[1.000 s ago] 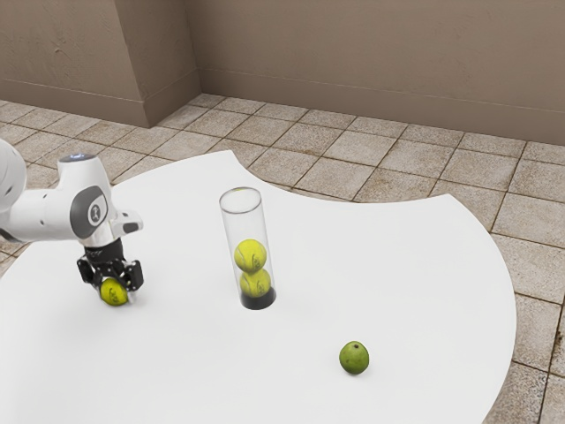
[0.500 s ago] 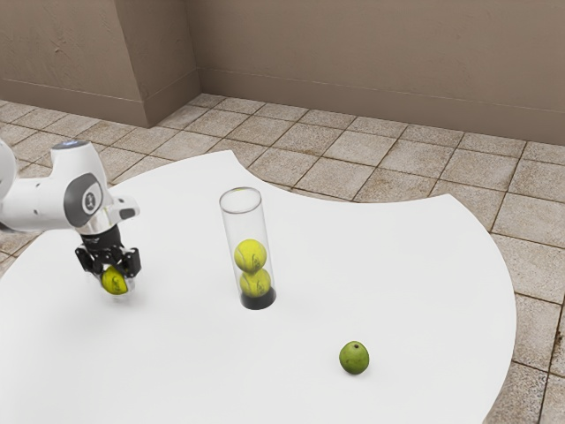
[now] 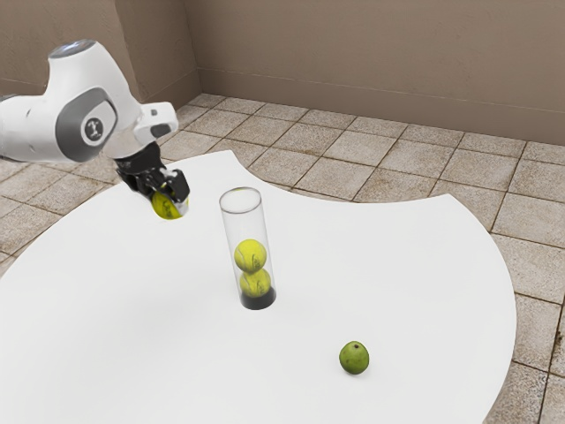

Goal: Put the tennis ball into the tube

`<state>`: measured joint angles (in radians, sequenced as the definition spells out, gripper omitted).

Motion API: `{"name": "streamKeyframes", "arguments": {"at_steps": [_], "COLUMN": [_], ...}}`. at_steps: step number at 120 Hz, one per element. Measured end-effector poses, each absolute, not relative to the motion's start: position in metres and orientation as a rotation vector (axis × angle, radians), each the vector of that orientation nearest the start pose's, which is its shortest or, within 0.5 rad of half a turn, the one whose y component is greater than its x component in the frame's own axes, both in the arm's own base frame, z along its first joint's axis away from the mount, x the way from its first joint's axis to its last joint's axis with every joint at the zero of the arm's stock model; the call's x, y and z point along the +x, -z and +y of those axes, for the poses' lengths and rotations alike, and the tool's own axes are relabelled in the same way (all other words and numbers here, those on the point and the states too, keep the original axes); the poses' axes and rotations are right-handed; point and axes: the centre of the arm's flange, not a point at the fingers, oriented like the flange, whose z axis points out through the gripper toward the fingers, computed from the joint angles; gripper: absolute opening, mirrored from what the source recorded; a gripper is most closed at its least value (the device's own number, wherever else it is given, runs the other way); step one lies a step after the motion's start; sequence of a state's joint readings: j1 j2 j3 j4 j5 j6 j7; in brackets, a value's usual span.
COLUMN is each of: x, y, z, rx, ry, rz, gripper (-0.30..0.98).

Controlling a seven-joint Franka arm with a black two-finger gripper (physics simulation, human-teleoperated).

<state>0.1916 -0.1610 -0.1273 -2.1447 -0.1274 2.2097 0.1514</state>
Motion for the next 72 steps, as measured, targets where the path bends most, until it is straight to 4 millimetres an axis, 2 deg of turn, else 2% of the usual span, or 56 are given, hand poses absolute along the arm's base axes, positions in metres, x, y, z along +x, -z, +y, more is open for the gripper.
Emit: {"name": "streamKeyframes", "arguments": {"at_steps": [10,29,52,72], "x": [0.533,0.554,0.576,0.593], "y": [-0.516,-0.528,-0.519,-0.514], "z": [-0.007,-0.035,-0.047,-0.056], "rx": [-3.183,-3.191,-3.204,-3.225], "ry": [0.388,0.375,0.333,0.321], "rz": [0.114,0.164,0.17,0.174], "gripper": [0.35,0.31,0.34,0.43]}}
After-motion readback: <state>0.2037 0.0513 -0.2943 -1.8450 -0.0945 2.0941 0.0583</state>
